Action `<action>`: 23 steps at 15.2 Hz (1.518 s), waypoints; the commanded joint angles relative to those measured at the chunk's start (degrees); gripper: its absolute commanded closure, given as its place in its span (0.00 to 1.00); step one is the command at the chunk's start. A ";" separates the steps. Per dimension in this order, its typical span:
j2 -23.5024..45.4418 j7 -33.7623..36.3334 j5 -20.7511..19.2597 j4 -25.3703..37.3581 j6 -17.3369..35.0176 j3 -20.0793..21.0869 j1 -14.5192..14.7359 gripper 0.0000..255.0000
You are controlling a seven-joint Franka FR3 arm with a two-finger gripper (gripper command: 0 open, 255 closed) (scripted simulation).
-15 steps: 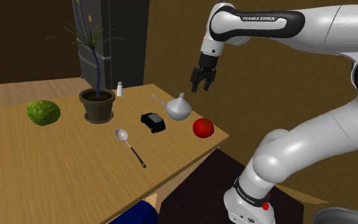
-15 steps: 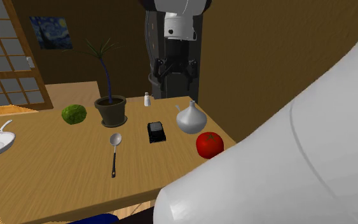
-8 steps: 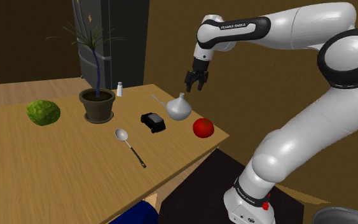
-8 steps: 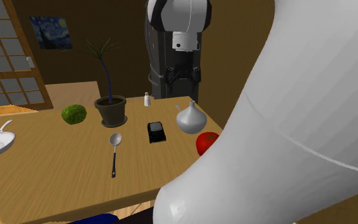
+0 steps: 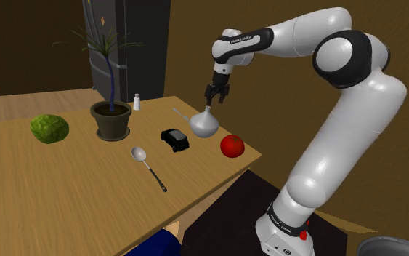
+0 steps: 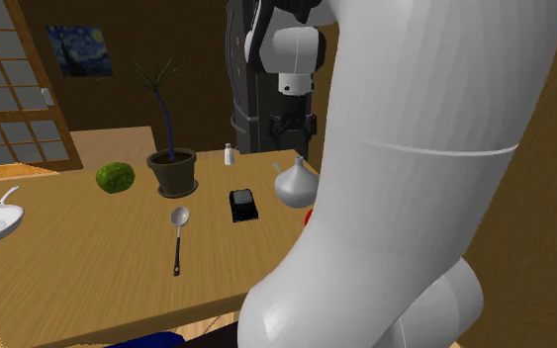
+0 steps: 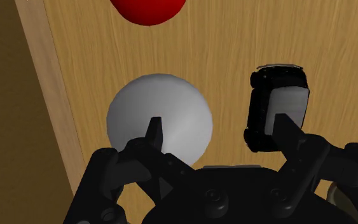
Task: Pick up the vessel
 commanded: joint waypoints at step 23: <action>22.46 -6.41 5.15 15.50 7.63 -1.23 -4.16 1.00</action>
